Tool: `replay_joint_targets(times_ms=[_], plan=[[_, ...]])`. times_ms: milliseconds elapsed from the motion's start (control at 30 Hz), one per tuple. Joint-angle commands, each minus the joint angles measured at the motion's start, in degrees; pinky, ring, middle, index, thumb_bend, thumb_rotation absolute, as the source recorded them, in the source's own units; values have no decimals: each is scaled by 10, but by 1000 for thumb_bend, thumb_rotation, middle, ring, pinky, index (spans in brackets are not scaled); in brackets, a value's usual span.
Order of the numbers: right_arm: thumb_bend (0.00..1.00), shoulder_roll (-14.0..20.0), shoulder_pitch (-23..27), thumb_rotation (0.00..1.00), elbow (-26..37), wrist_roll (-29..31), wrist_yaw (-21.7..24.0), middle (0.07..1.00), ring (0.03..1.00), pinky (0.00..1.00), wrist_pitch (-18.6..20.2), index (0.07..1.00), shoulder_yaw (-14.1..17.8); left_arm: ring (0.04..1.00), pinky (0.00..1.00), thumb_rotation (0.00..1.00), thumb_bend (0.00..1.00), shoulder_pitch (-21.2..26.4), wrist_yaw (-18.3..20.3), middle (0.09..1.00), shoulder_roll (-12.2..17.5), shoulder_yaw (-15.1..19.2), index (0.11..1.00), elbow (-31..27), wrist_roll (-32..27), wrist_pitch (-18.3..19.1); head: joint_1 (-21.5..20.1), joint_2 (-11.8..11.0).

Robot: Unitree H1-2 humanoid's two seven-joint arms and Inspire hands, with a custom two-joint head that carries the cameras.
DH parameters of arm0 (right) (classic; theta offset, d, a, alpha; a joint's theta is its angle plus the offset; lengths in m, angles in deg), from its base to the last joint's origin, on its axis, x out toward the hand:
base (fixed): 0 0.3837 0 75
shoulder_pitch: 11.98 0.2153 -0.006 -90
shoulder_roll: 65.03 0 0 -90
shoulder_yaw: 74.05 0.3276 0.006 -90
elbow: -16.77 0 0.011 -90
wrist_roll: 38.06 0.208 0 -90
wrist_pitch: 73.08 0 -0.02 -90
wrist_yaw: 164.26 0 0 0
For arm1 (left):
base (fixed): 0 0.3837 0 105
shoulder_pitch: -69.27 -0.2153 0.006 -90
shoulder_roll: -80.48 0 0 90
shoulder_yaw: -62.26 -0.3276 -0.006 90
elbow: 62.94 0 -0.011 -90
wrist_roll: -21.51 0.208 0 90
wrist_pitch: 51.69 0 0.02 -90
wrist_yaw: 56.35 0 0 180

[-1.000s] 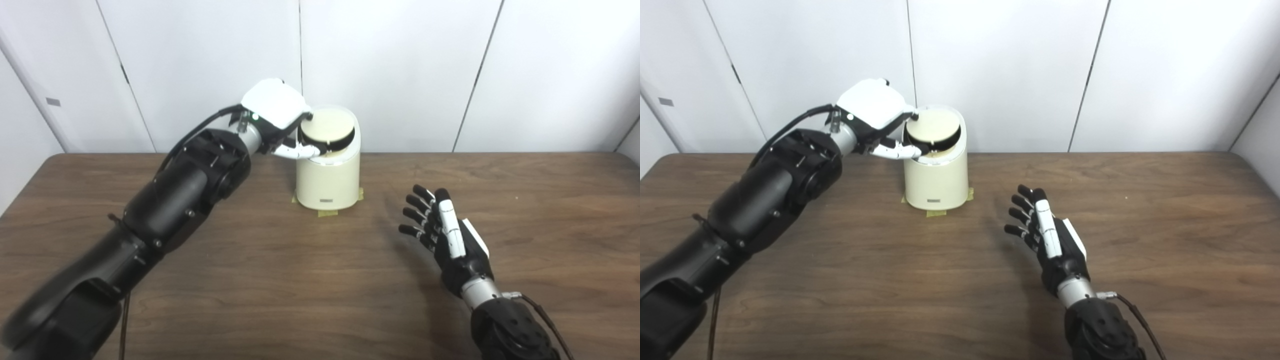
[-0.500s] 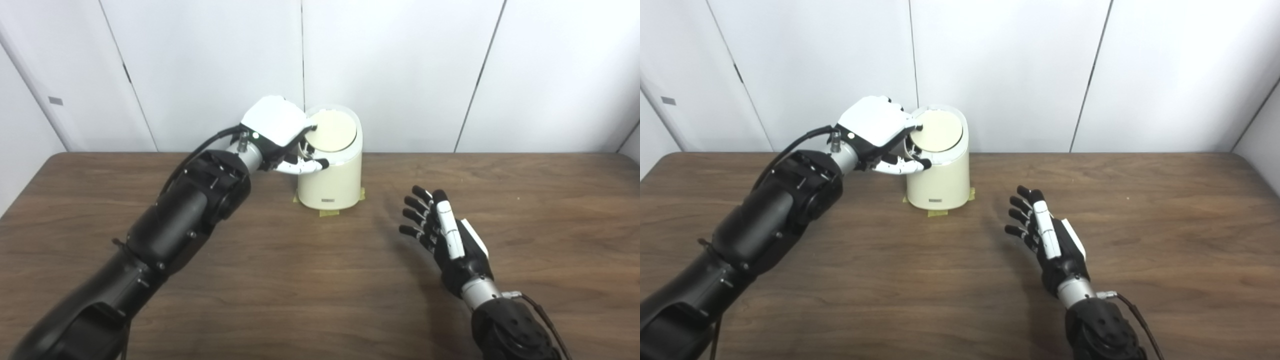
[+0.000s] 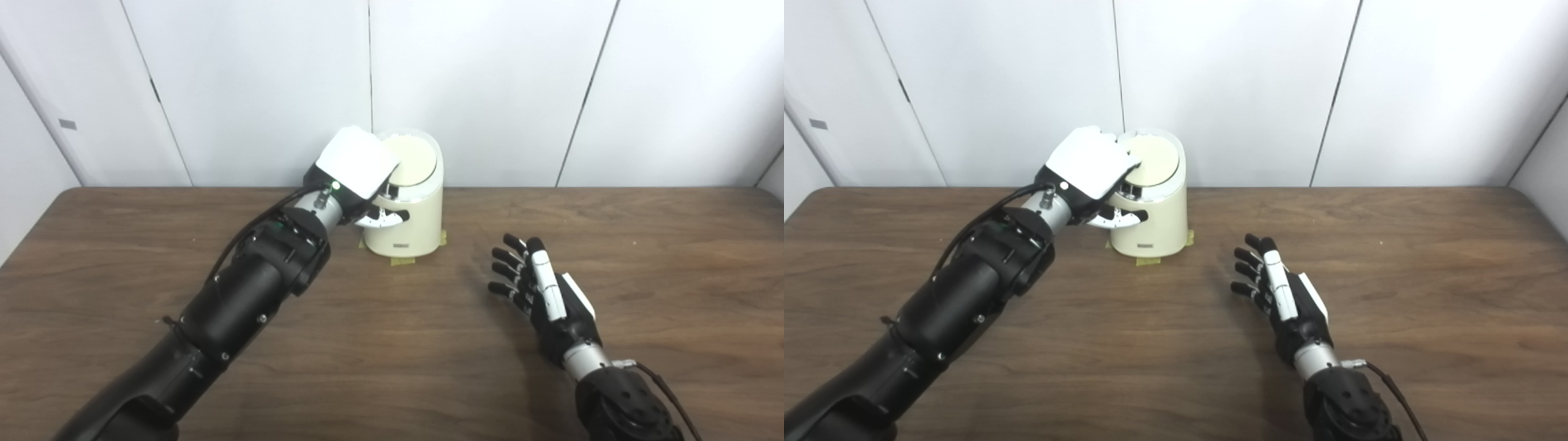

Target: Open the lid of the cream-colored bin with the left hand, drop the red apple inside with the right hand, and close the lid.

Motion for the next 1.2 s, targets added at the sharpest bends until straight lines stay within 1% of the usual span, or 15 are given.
replay_joint_targets(times_ms=[0,100,267,467,600,667,733,800,867,1000,1100,1167], plan=[[509,1,24,1000,12,1,1,887,894,787,-17,935,1,894,896,768,517,21,-4,871,-2,8,844,-15,12,-5,1,0],[505,2,24,1000,10,1,4,887,895,790,-19,940,0,901,907,748,521,18,3,878,-5,11,845,-20,13,-9,0,0],[506,1,27,1000,7,0,2,885,900,800,-10,945,0,908,918,720,526,10,7,880,-11,19,844,-28,11,-17,-3,1],[512,3,28,1000,1,-1,4,880,902,800,-16,946,-1,903,905,750,524,5,10,877,-12,22,841,-29,17,-26,-4,2],[508,3,27,1000,5,-1,5,879,906,808,-13,948,-2,903,903,767,525,4,16,877,-13,24,839,-21,14,-28,-5,4],[510,3,28,1000,7,-1,4,876,904,804,-11,948,-2,906,905,789,523,5,33,873,-14,24,836,-18,17,-27,-5,4],[508,4,28,1000,8,-3,5,875,903,801,-12,950,-4,920,914,826,525,8,60,878,-15,23,839,-17,24,-25,-6,4],[507,3,29,1000,8,-2,4,871,898,791,-11,948,-3,928,907,853,536,9,86,871,-14,23,823,-16,28,-24,-8,4],[512,2,29,1000,8,0,3,869,896,789,-9,948,-2,915,881,857,542,9,103,854,-13,24,804,-16,30,-25,-9,5],[515,-1,29,1000,12,0,0,868,894,789,-5,945,0,924,896,848,543,8,150,861,-16,31,804,-17,24,-20,-10,5],[516,-1,31,1000,11,-2,-2,868,891,784,-6,943,0,917,877,855,547,7,161,849,-15,32,790,-17,21,-24,-9,6],[523,-1,31,1000,11,-2,-2,867,888,779,-6,939,0,914,878,866,548,6,161,851,-15,34,791,-19,18,-25,-9,6]])
